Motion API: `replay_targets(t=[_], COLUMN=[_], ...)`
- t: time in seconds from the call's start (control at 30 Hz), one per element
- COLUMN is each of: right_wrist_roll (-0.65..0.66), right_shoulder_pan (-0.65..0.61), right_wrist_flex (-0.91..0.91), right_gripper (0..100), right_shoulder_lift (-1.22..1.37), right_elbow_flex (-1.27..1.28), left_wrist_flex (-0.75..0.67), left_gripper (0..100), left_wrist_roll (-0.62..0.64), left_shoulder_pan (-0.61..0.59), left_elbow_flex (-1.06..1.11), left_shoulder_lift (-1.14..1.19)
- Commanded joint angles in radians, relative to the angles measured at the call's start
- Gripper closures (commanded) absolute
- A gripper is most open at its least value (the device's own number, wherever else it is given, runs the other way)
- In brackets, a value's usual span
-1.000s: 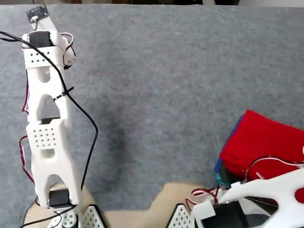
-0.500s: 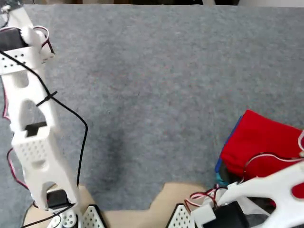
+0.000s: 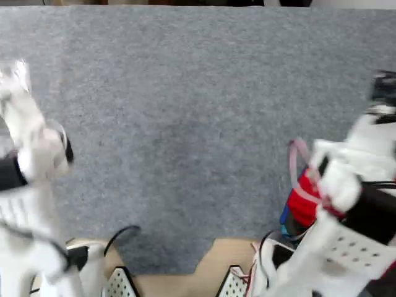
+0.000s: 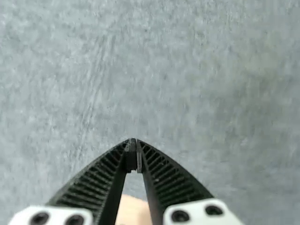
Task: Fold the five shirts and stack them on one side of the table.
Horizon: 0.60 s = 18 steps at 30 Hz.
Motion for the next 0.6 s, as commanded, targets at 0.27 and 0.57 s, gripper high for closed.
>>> replay_targets(t=[0.27, 0.57], right_wrist_roll=[0.006, 0.005], right_shoulder_pan=[-0.326, -0.321], right_wrist_flex=[-0.526, -0.582], right_gripper=[99.3, 99.2], right_shoulder_lift=[-0.472, -0.868], right_elbow_flex=[0.828, 1.244], left_wrist_flex=[-0.483, -0.684], left_gripper=[98, 98], left_wrist_roll=[-0.146, -0.144], left_shoulder_pan=[-0.008, -0.126], left_elbow_flex=[0.907, 1.249], left_shoulder_lift=[-0.785, -0.969])
